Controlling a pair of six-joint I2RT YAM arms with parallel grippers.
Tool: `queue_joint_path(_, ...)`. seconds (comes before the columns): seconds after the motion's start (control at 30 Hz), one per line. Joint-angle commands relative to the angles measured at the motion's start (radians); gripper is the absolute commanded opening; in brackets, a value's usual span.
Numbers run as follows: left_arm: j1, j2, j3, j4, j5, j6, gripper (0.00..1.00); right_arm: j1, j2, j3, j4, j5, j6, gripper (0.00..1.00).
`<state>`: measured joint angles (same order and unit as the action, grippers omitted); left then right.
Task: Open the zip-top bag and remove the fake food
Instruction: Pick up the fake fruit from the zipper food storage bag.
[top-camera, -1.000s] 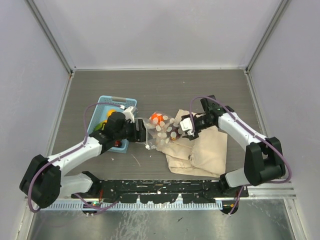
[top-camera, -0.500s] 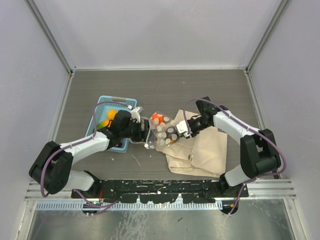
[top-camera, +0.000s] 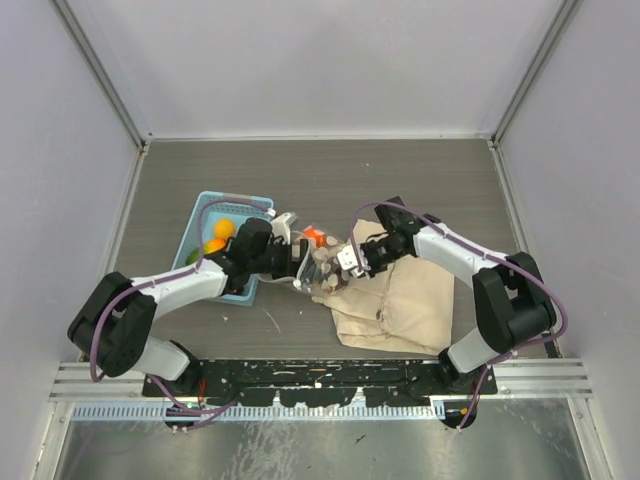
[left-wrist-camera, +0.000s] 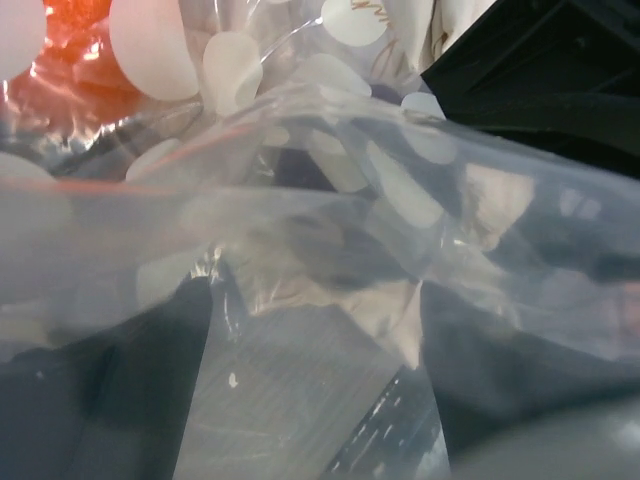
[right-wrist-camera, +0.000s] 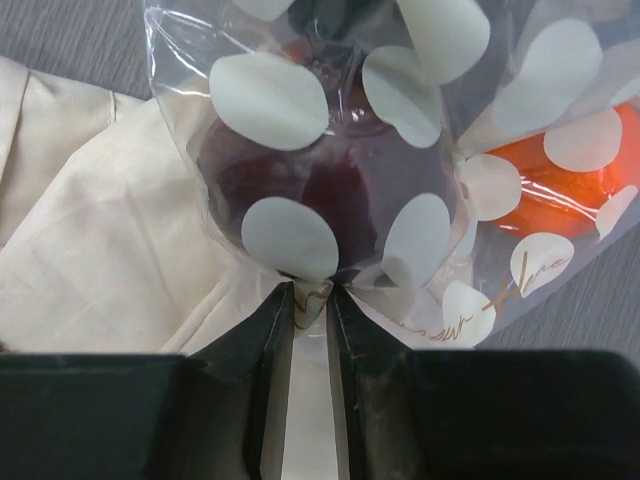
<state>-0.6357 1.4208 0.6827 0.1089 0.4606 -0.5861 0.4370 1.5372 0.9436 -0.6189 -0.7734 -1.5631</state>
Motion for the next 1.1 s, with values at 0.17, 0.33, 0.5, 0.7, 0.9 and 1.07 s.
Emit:
queue_joint_path(0.17, -0.05, 0.034, 0.057, 0.09, 0.011, -0.004, 0.87, 0.055, 0.02, 0.036, 0.035, -0.034, 0.086, 0.23)
queue_joint_path(0.33, -0.071, 0.042, 0.063, 0.092, -0.004, -0.01, 0.92, 0.075, 0.031, 0.054, 0.038, -0.05, 0.166, 0.22)
queue_joint_path(0.5, -0.089, 0.052, 0.065, 0.091, -0.021, -0.013, 0.94, 0.095, 0.037, 0.07, 0.059, -0.06, 0.261, 0.18)
queue_joint_path(0.7, -0.11, 0.063, 0.063, 0.091, -0.035, -0.015, 0.96, 0.107, 0.038, 0.074, 0.097, -0.064, 0.343, 0.13)
queue_joint_path(0.9, -0.112, 0.062, 0.053, 0.067, -0.061, -0.015, 0.89, 0.112, 0.037, 0.075, 0.108, -0.061, 0.364, 0.12)
queue_joint_path(1.07, -0.113, 0.024, 0.059, 0.01, -0.099, 0.004, 0.59, 0.109, 0.031, 0.075, 0.11, -0.049, 0.367, 0.11)
